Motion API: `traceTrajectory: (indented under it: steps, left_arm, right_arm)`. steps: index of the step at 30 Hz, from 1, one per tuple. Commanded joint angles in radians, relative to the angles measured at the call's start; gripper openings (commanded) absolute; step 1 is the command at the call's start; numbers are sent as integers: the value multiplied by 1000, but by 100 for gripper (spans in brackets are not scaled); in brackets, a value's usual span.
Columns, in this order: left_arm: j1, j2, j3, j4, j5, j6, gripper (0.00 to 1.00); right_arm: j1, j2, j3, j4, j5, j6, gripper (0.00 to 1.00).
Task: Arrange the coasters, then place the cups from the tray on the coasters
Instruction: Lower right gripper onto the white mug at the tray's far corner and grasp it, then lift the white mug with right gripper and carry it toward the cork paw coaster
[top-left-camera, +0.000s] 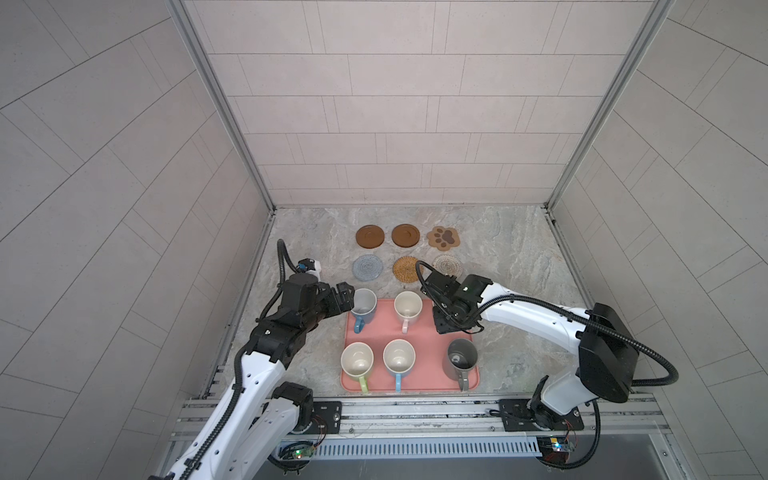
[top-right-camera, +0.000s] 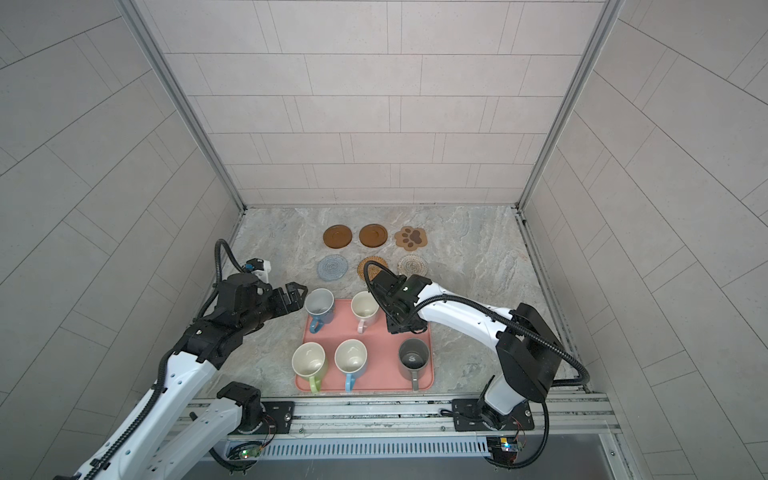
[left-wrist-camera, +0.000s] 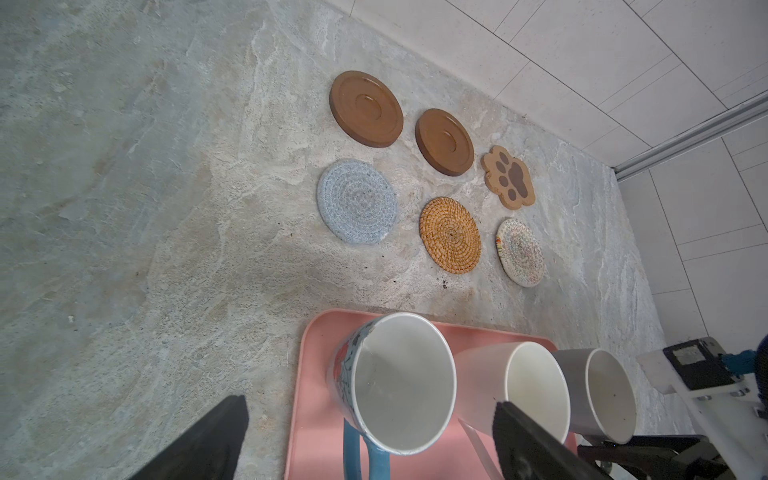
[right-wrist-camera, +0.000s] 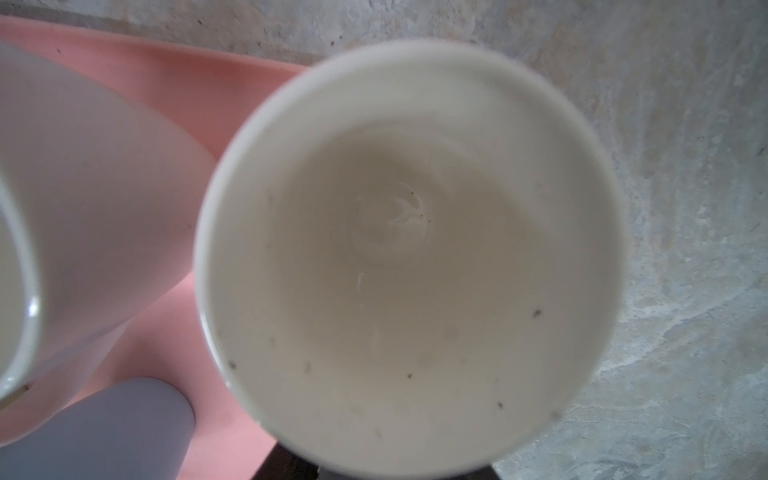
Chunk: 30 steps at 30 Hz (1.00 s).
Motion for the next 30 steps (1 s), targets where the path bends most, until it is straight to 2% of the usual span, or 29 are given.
traceTrajectory:
  steps: [1, 11, 30]
  left_arm:
    - [5, -17, -13, -24, -16, 7, 100]
    - [5, -28, -13, -35, -21, 7, 100]
    - [5, -34, -3, -47, -29, 15, 100]
  right_arm:
    - [-2, 11, -14, 8, 34, -5, 42]
    - [-5, 3, -44, 33, 45, -12, 34]
    - [-5, -11, -70, 72, 67, -38, 10]
